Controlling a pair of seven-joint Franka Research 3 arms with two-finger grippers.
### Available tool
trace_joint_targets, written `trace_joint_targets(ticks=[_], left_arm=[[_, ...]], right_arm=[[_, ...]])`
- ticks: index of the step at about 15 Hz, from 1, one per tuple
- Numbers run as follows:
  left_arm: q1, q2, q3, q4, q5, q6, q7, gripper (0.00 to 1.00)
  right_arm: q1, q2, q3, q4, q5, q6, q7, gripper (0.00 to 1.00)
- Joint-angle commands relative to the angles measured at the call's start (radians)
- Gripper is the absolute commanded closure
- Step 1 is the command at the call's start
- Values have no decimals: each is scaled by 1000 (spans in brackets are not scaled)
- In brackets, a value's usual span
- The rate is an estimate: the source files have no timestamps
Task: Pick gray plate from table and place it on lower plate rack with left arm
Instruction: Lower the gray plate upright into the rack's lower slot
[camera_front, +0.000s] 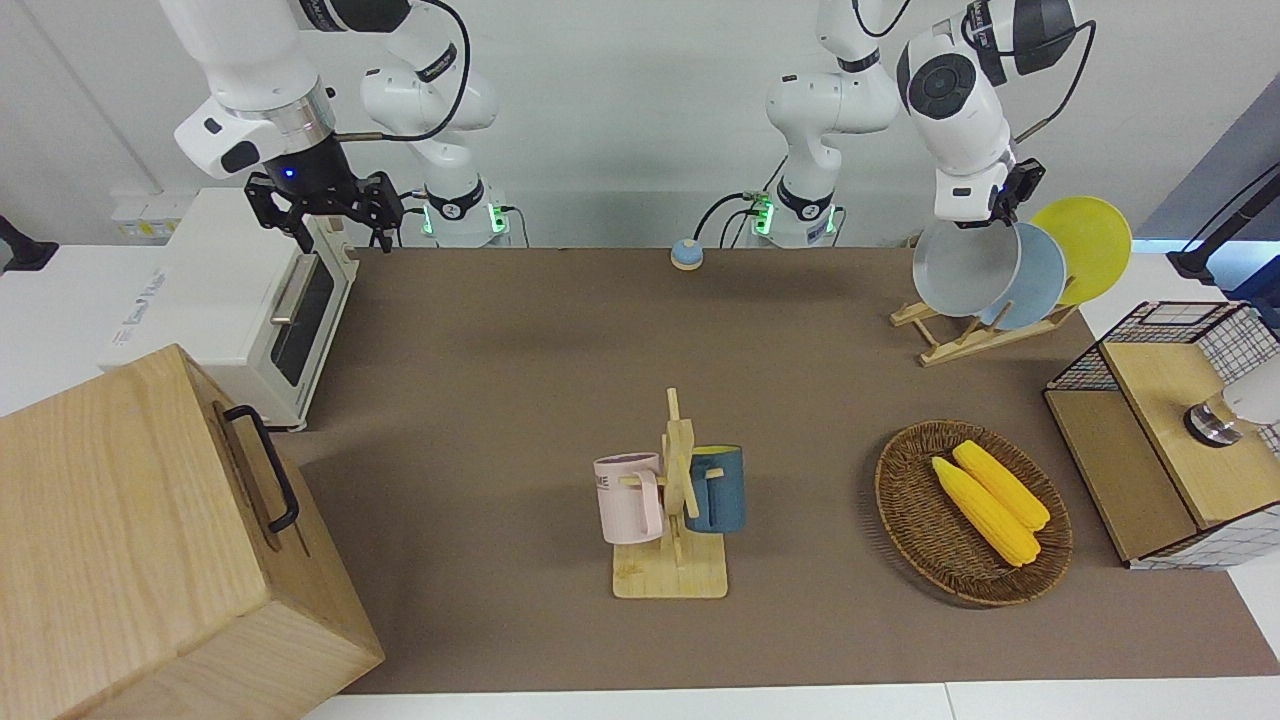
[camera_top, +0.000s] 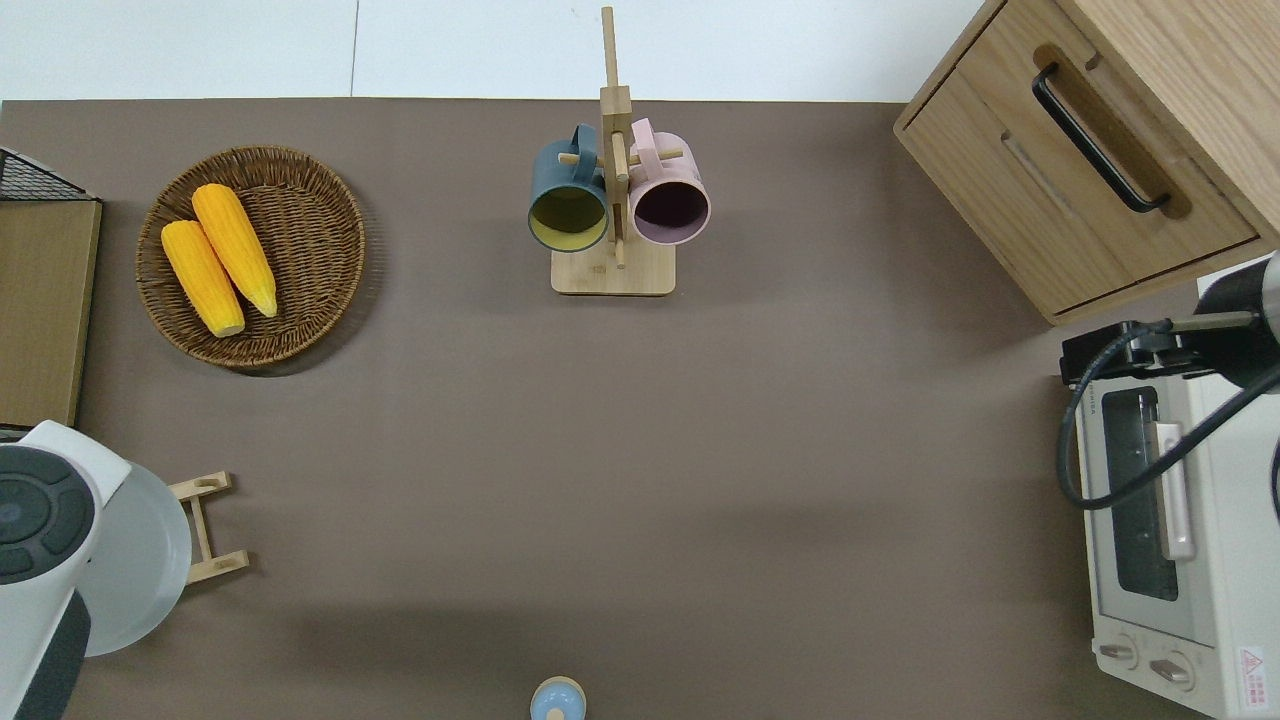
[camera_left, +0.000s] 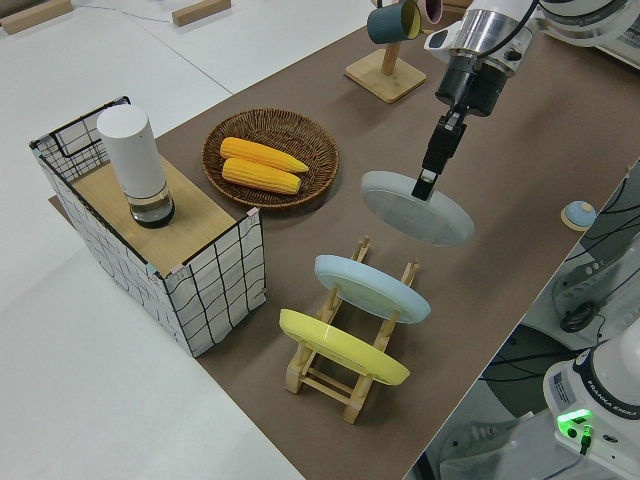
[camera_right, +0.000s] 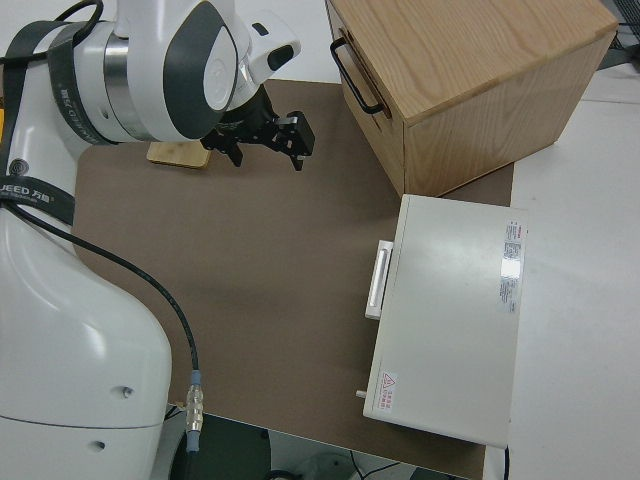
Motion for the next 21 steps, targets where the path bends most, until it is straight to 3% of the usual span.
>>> trace_joint_targets(ticks=[1,21], left_arm=[[7,1,11,-29,36,36,-43,1000],[-10,11,8,-129,117,96,-235,1000]], right_arm=[[-2,2,3,5,4,-6,4,17],[-2,2,3,5,4,-6,4,17]])
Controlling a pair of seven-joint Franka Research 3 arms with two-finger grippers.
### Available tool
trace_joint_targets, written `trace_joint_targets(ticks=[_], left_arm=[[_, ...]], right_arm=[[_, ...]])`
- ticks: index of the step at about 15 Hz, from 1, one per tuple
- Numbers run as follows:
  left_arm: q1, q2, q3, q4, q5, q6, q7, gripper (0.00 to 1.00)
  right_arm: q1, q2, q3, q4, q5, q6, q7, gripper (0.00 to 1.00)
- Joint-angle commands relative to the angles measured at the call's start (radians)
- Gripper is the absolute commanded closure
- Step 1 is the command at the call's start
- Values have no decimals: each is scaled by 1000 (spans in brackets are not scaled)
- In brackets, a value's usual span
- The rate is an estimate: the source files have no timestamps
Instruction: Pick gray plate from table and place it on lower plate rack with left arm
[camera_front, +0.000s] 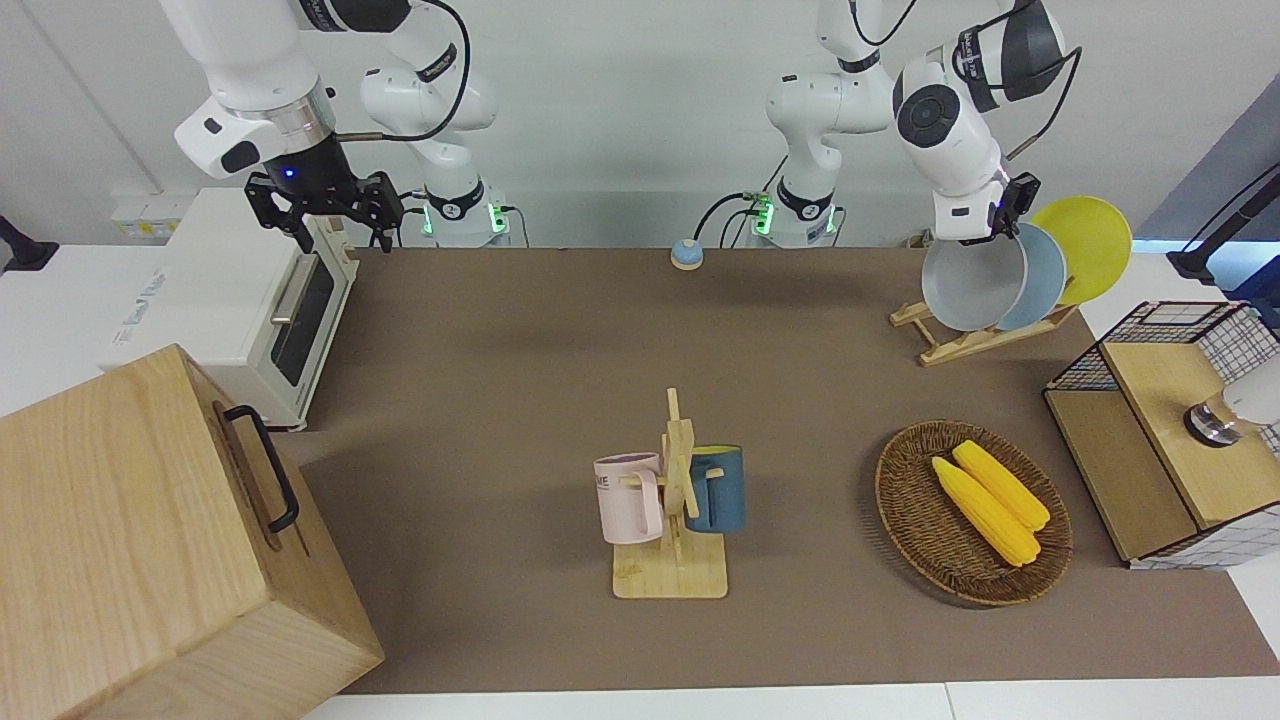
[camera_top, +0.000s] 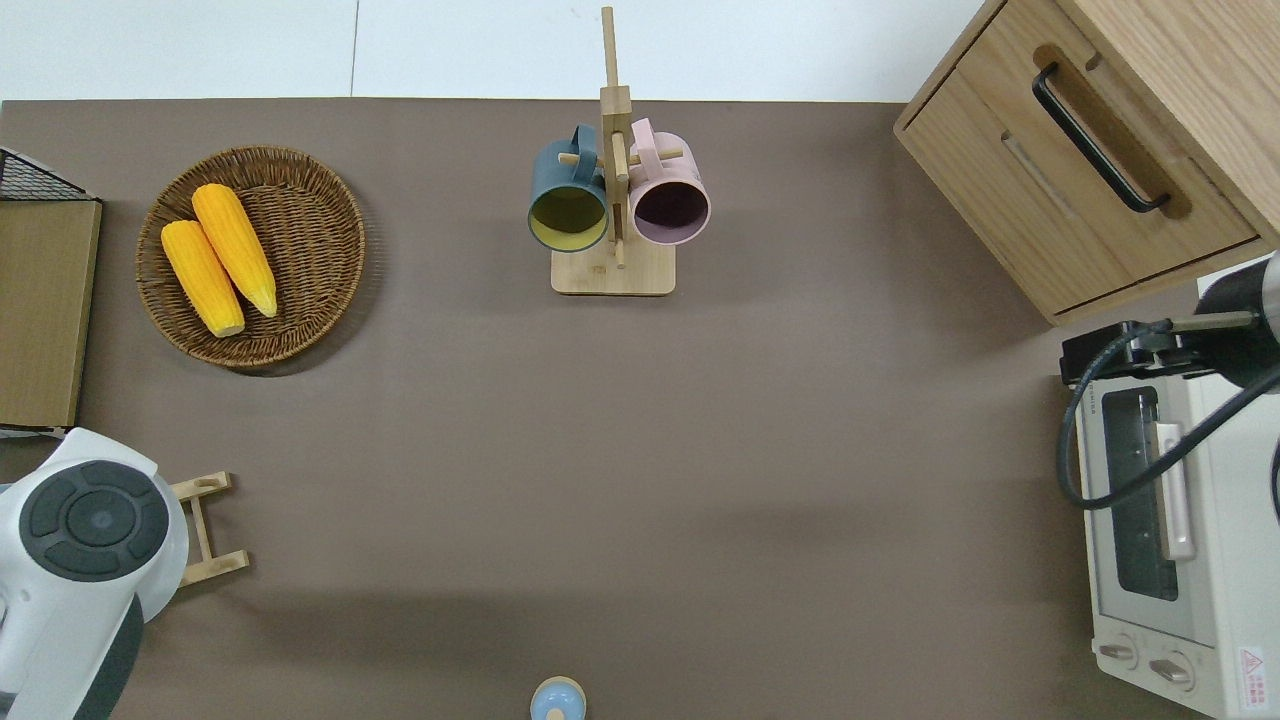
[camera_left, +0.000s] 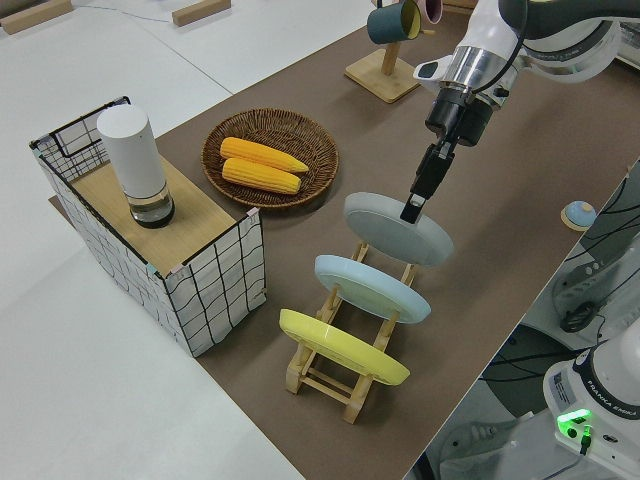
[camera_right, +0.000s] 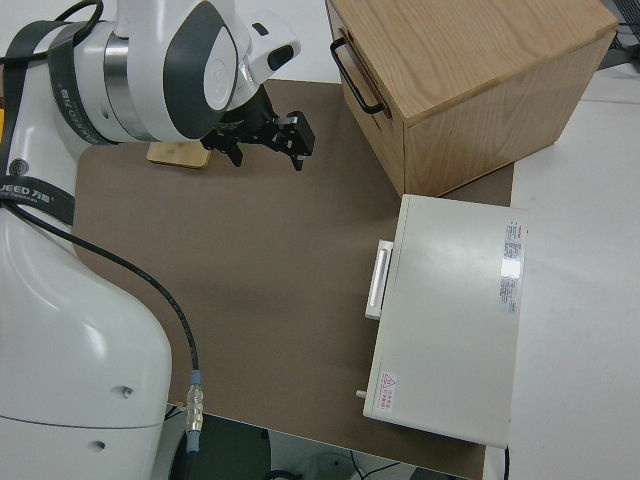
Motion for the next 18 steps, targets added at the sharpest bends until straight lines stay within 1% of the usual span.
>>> trace_joint_targets(ticks=[1,3,7,11,14,15,18], left_arm=[[-8,2,-2,-30,39,19,-62,1000],[-11,5,-5,-47,48,29,-96,1000],[-13,43,-14,-73,65,49,-192,1000],[-13,48,-17,-76,65,59,-201,1000],[-13,80,-20,-83,83,60,-250,1000],[-16,94,-31,-85,87,59,-270,1000],[-19,95,-34,-85,85,57,-272,1000]], right_arm=[[-2,2,3,5,4,-6,4,17],[-4,2,3,5,4,-6,4,17],[-2,2,3,5,4,-6,4,17],[-2,2,3,5,4,-6,4,17],[-2,2,3,5,4,-6,4,17],[-2,2,3,5,4,-6,4,17],[-2,2,3,5,4,-6,4,17]])
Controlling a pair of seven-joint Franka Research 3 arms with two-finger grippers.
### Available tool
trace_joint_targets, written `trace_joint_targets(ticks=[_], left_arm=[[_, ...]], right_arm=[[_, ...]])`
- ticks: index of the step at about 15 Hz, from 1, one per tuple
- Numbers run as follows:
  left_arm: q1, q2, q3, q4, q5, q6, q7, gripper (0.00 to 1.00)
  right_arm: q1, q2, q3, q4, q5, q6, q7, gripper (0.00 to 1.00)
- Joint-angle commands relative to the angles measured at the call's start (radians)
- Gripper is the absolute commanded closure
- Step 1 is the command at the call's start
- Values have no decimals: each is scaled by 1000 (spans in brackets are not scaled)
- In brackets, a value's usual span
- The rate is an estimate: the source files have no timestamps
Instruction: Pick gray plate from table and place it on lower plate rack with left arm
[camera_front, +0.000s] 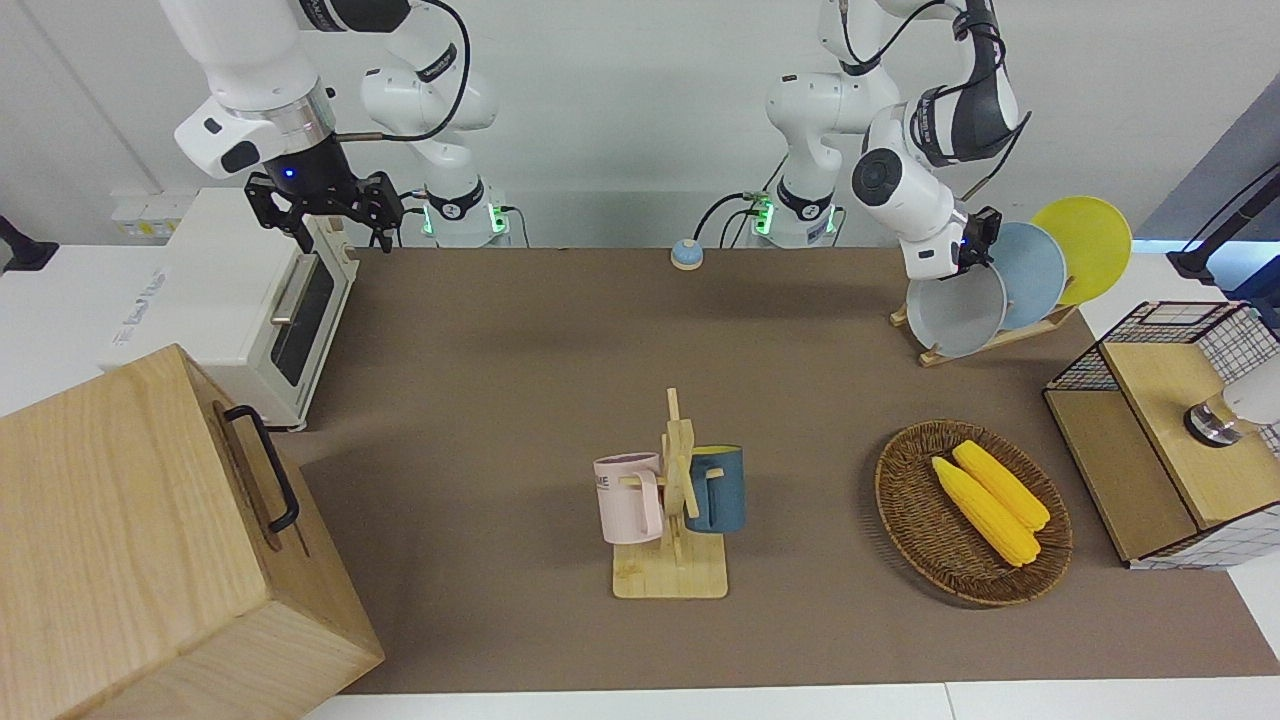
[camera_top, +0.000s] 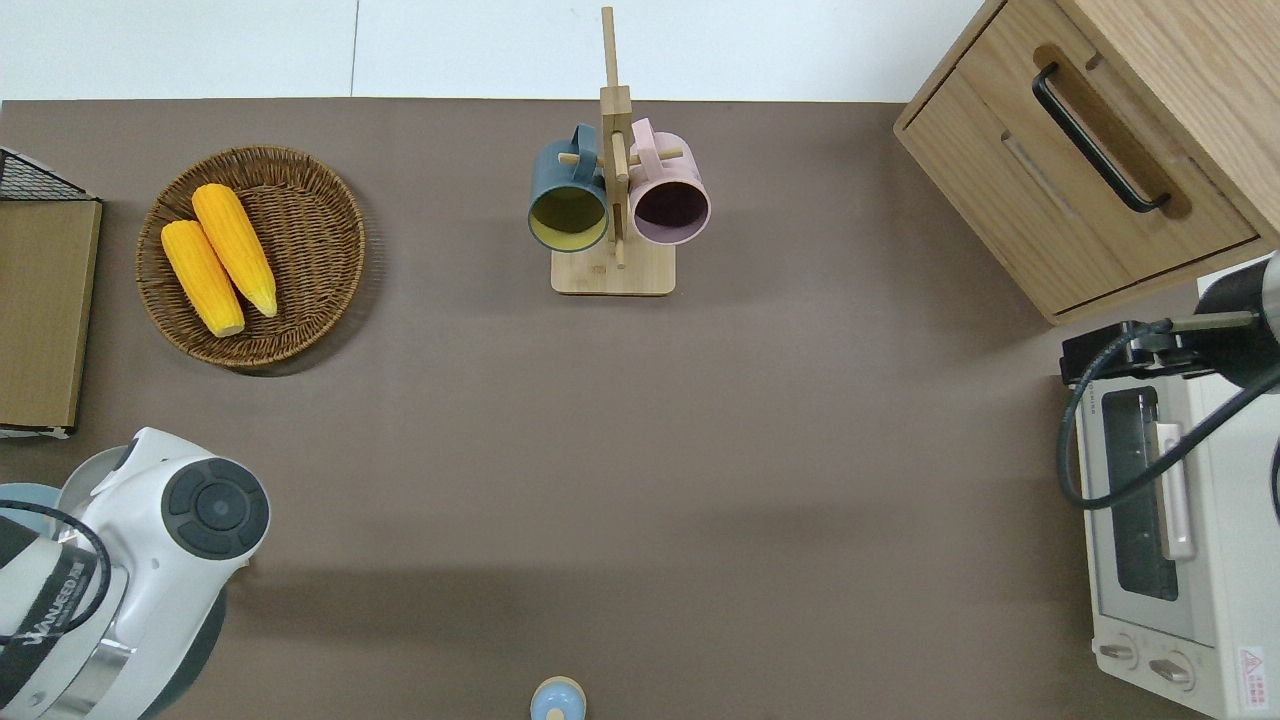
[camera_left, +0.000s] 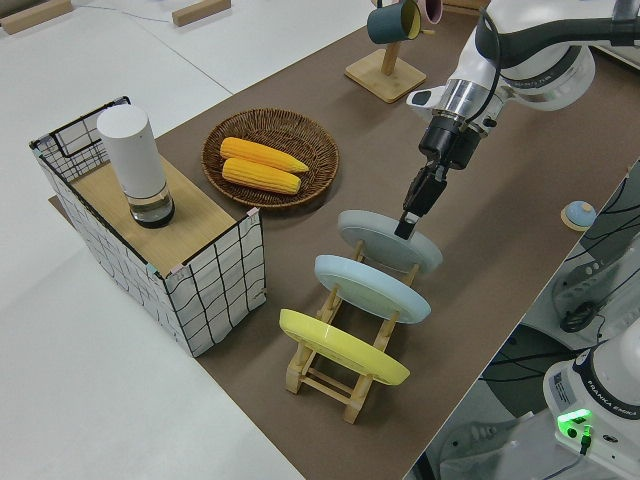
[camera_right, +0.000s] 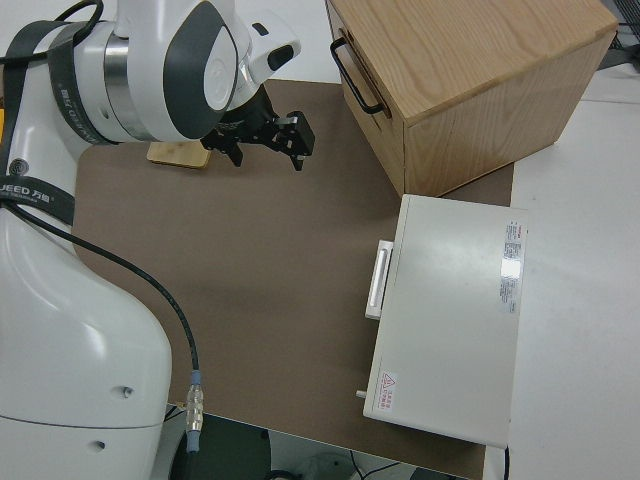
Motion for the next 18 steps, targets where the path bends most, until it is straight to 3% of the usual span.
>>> trace_joint_targets(ticks=[1,4,5,9,10,11,18], left_arm=[[-14,9,4,-15,29,7,-37,1000],[-13,9,4,-15,27,7,-12,970],[-13,9,4,-15,26,7,18,847],[-13,9,4,-15,21,7,32,568],[-13,9,4,-15,23,7,31,393],[-13,9,4,-15,23,8,28,23],[-14,10,3,-7,20,10,34,0]], right_arm=[[-2,2,3,5,4,-6,4,17],[-2,2,3,5,4,-6,4,17],[-2,2,3,5,4,-6,4,17],[-2,2,3,5,4,-6,4,17],[-2,2,3,5,4,-6,4,17],[-2,2,3,5,3,-6,4,17],[-2,2,3,5,4,-6,4,17]])
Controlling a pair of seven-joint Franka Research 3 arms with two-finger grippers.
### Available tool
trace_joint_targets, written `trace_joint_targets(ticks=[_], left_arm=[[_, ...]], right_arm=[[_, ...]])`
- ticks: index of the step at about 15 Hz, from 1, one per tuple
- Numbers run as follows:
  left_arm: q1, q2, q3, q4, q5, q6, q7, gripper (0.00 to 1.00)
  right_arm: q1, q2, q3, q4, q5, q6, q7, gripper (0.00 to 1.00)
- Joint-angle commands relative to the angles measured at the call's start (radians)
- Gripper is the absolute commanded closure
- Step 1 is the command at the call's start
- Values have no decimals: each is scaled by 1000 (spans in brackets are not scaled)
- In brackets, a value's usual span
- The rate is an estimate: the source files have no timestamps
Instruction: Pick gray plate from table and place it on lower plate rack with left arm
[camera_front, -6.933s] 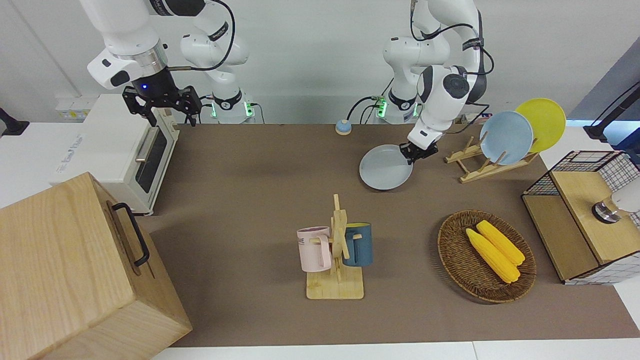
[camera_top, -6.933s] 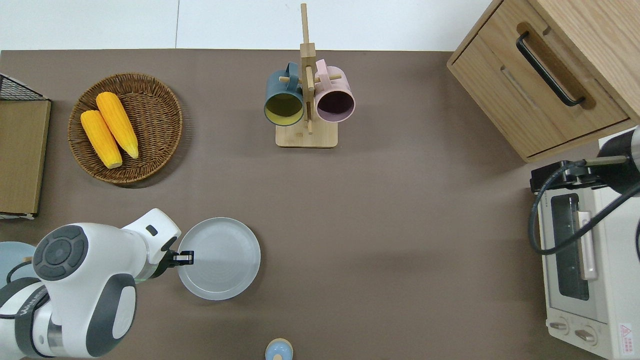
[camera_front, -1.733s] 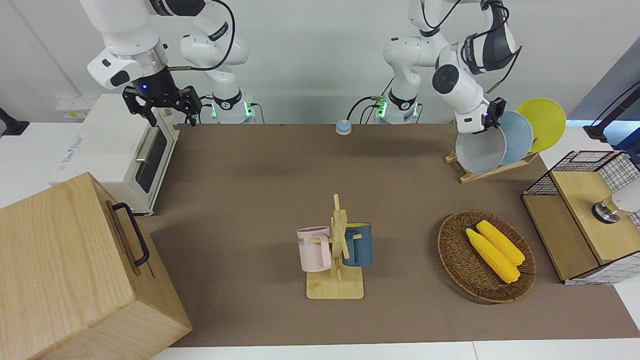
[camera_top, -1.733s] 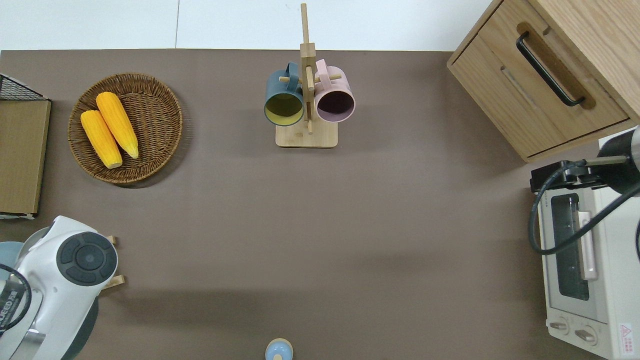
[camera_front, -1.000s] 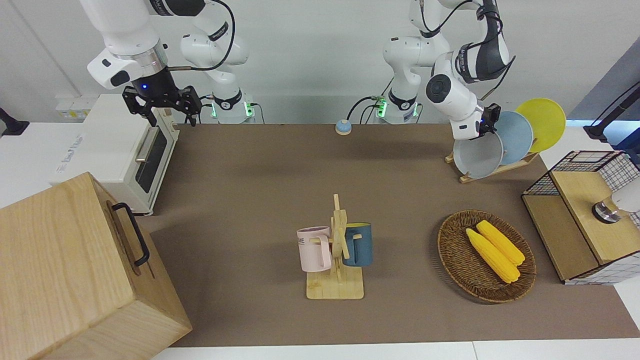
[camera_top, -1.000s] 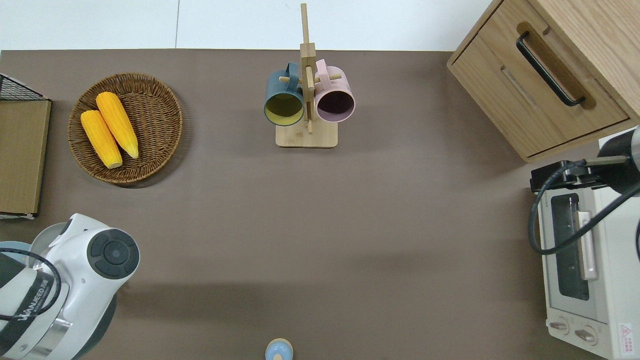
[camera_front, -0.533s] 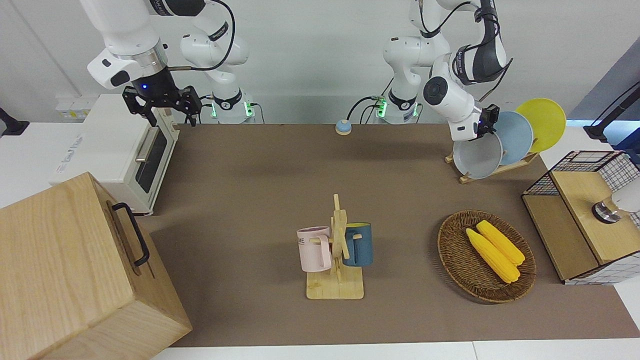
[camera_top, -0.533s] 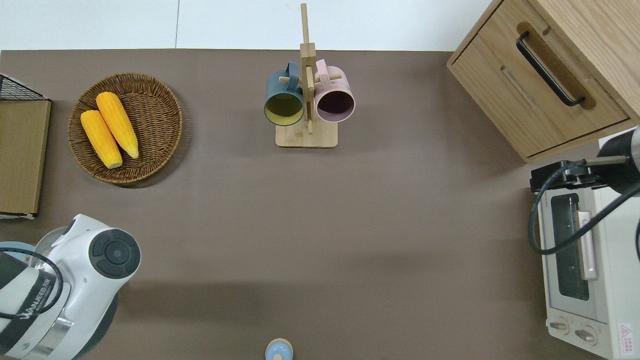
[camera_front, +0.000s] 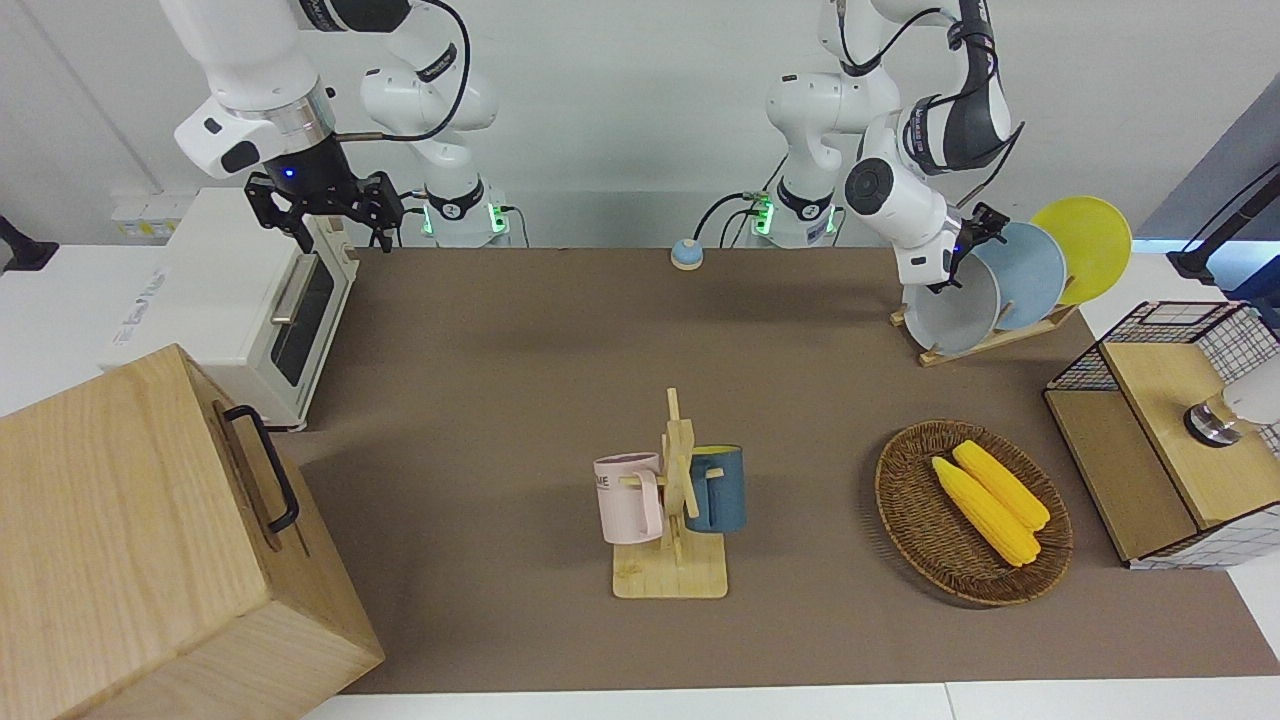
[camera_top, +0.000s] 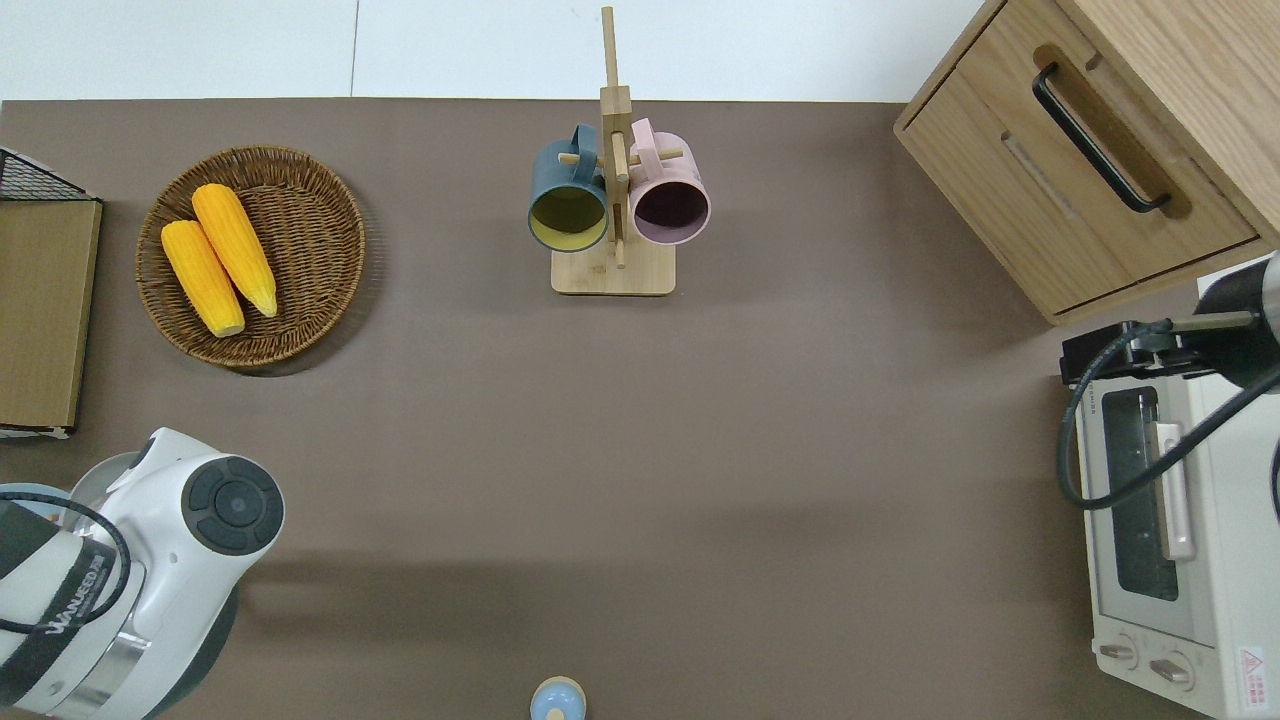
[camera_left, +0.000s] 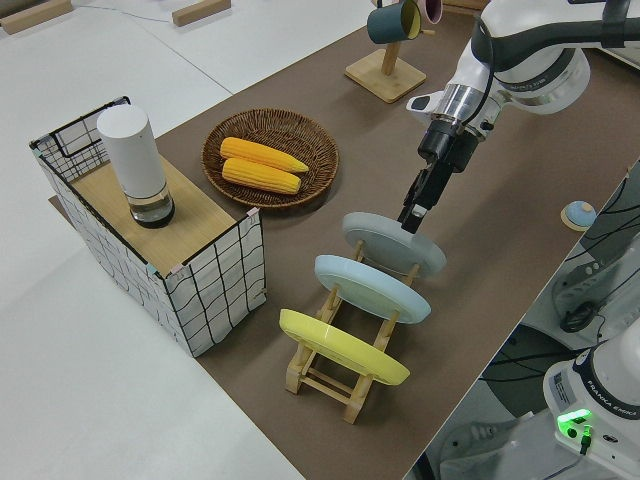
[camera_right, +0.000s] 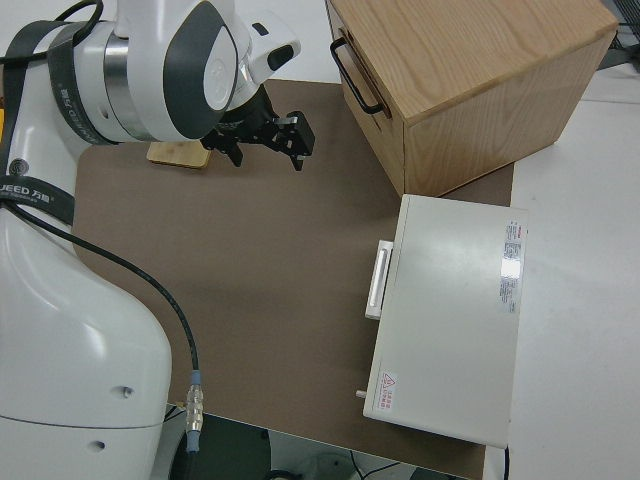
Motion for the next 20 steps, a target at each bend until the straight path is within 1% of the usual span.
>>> trace_joint_targets(ticks=[1,3,5,6,9,12,13,14,16,17,18,19,20], left_arm=[[-13,-7,8,1,2,7,13,0],[-14,-8,8,24,-40,4,25,0],[-14,-8,3,63,-110,-2,77,0],[-14,-8,-6,81,-142,-12,96,0],[-14,-11,-13,130,-216,-13,111,0],[-14,-10,-18,193,-335,-13,116,0],[-14,-10,-27,214,-377,-13,142,0],[-14,-10,-30,242,-424,-15,191,0],[-3,-19,-14,335,-584,-67,353,0],[1,-22,-9,368,-633,-90,440,0],[0,-22,-3,382,-643,-105,515,0],[0,-22,0,389,-682,-108,553,0],[0,-22,13,394,-772,-107,570,0]], right_arm=[[-2,2,3,5,4,-6,4,17],[-2,2,3,5,4,-6,4,17],[-2,2,3,5,4,-6,4,17],[-2,2,3,5,4,-6,4,17],[-2,2,3,5,3,-6,4,17],[-2,2,3,5,4,-6,4,17],[-2,2,3,5,4,-6,4,17],[-2,2,3,5,4,-6,4,17],[-4,2,3,5,4,-6,4,17],[-2,2,3,5,4,-6,4,17],[-2,2,3,5,4,-6,4,17],[-2,2,3,5,4,-6,4,17],[-2,2,3,5,4,-6,4,17]])
